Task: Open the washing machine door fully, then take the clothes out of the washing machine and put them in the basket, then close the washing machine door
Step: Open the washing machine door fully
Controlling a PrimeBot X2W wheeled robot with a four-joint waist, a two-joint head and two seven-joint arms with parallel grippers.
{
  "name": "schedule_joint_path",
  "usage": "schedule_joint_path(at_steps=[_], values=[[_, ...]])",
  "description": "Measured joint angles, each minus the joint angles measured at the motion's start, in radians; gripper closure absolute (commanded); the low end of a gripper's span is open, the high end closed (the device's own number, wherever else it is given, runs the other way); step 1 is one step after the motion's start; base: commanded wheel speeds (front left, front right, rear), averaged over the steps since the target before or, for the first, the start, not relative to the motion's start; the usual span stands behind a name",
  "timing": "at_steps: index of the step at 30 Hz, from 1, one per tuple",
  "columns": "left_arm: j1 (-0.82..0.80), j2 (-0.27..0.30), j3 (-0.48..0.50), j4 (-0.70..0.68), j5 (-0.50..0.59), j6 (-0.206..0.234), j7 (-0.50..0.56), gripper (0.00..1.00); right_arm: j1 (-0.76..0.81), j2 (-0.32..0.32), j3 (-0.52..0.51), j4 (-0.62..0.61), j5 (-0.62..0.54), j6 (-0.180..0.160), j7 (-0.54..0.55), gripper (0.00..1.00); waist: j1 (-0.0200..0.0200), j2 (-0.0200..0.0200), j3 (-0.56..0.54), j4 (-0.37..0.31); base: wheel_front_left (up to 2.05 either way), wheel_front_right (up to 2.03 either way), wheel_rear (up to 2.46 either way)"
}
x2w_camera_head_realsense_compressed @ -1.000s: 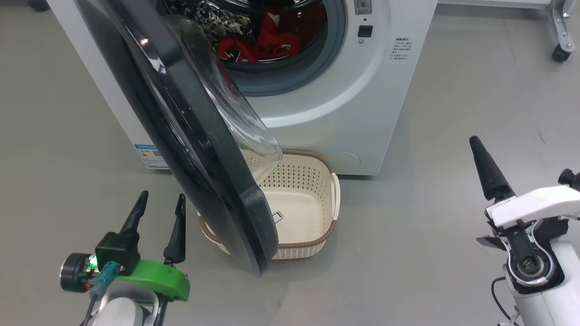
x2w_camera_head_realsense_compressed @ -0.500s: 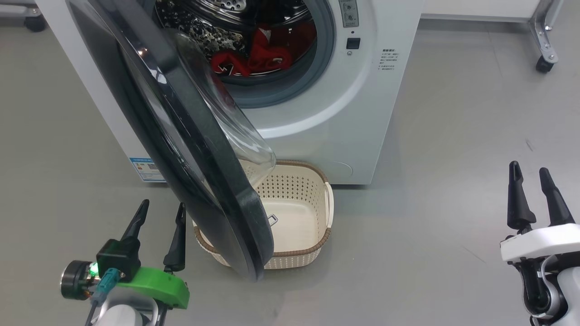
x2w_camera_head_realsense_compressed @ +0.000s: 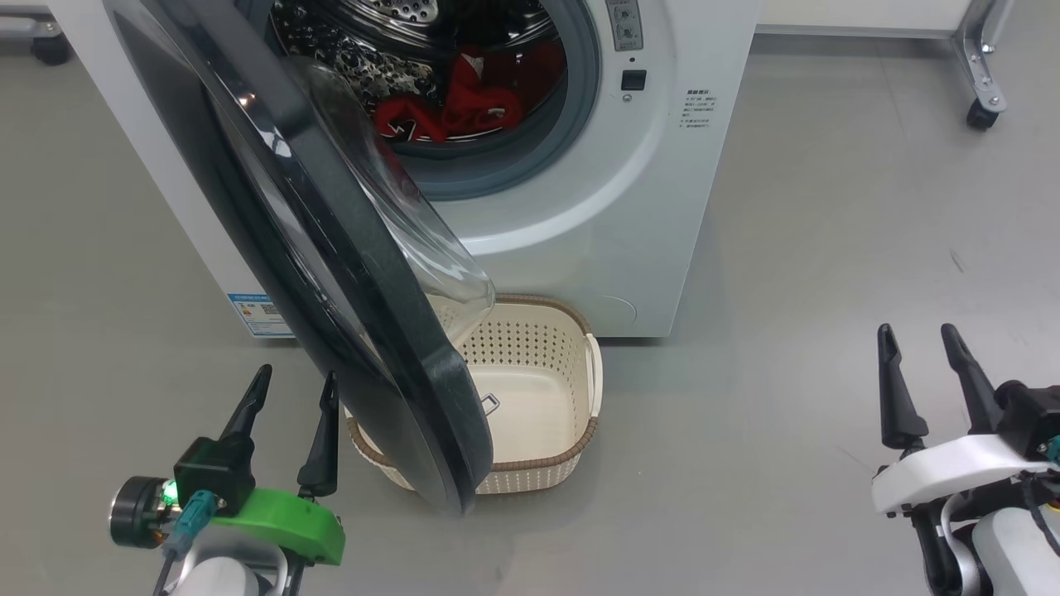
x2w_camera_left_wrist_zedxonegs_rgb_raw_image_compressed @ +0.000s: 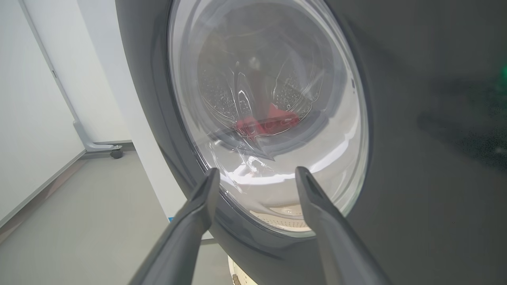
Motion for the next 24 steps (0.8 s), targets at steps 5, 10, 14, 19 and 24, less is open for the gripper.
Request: schedule_joint_path(at_steps=[5,10,14,19,24], values=[[0.001,0.000,0.001,0.000,0.000,-0.001,0.000,0.00,0.031,0.037,0.022,0.000,-0.032,-0.023,0.000,0.00,0.0000,0.0000,0.002,-0.003,0.00,0.00,0.00],[0.001,0.000,0.004,0.000,0.007,-0.001,0.000,0.00,0.048,0.056,0.033,0.000,-0.055,-0.031,0.000,0.00,0.0000,0.0000,0.003,-0.005,0.00,0.00,0.00],[0.001,0.000,0.007,0.000,0.007,-0.001,0.000,0.00,0.059,0.060,0.038,-0.001,-0.081,-0.036,0.000,0.00,0.0000,0.0000,0.004,-0.006,0.00,0.00,0.00],[0.002,-0.001,0.010,0.001,0.007,-0.001,0.000,0.00,0.076,0.076,0.039,0.000,-0.093,-0.047,0.000,0.00,0.0000,0.0000,-0.003,-0.008,0.00,0.00,0.00],[0.007,-0.001,0.011,0.002,0.007,-0.003,0.000,0.00,0.089,0.090,0.030,-0.006,-0.100,-0.053,0.000,0.00,0.0000,0.0000,-0.006,-0.011,0.00,0.00,0.00]])
